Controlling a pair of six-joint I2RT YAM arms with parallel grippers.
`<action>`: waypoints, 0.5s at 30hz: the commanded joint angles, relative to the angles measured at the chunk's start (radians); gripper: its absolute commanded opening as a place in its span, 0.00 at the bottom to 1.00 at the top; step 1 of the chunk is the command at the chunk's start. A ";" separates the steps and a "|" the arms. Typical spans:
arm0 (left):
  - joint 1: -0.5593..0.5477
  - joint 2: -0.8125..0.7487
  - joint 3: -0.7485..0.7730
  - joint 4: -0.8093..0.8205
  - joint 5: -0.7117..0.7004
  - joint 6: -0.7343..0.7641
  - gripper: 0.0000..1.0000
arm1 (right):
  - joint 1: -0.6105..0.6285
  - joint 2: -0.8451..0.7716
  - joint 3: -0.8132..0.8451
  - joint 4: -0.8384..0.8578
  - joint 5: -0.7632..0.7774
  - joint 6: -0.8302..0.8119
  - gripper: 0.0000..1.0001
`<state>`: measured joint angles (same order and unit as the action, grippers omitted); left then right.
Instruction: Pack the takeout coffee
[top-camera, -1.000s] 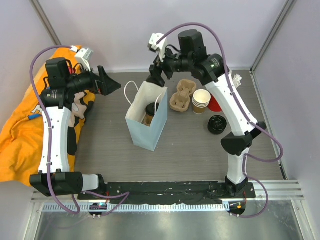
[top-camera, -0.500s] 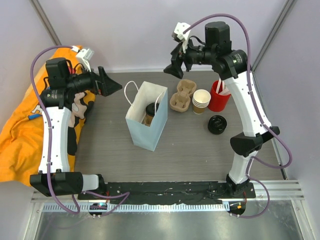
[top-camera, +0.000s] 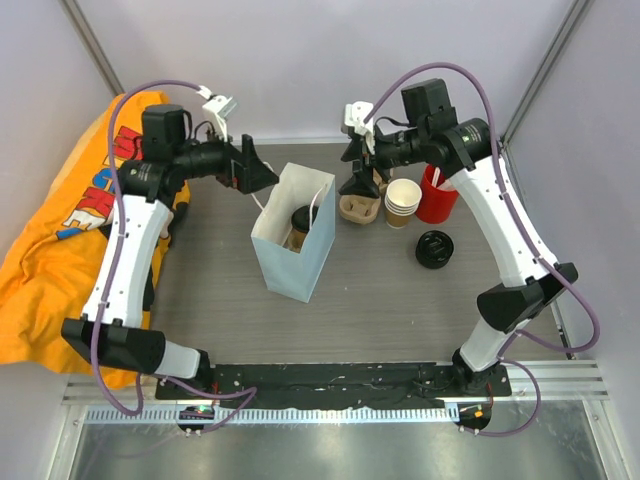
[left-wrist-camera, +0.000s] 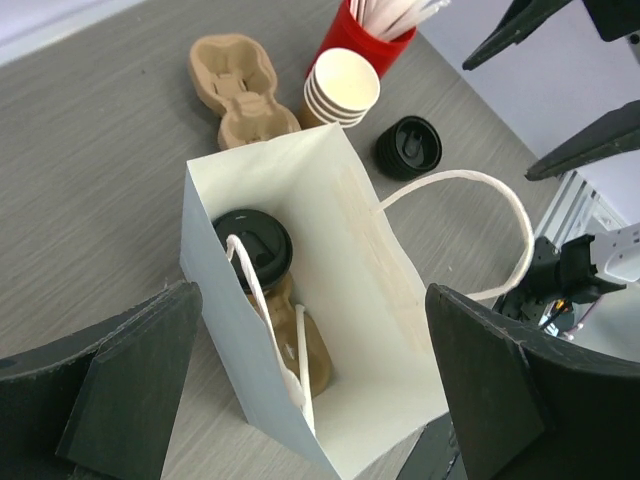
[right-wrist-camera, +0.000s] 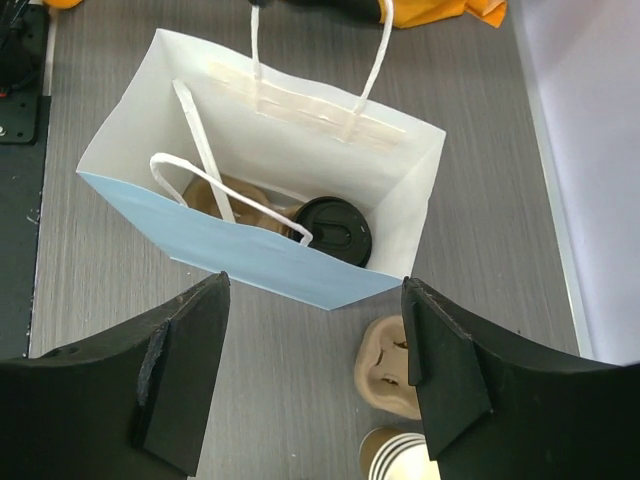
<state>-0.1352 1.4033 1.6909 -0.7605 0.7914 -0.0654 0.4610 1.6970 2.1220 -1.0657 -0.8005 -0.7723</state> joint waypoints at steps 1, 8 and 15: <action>-0.024 0.062 0.058 -0.039 -0.060 0.035 1.00 | 0.002 -0.025 -0.019 0.026 -0.060 -0.050 0.73; -0.027 0.062 0.073 -0.037 -0.081 0.027 1.00 | 0.005 0.007 -0.034 0.036 -0.132 -0.050 0.71; -0.027 0.039 0.090 -0.075 -0.098 0.059 0.90 | 0.024 0.049 -0.019 0.052 -0.146 -0.038 0.67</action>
<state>-0.1616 1.4853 1.7287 -0.8120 0.7063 -0.0387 0.4690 1.7222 2.0903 -1.0554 -0.9047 -0.8078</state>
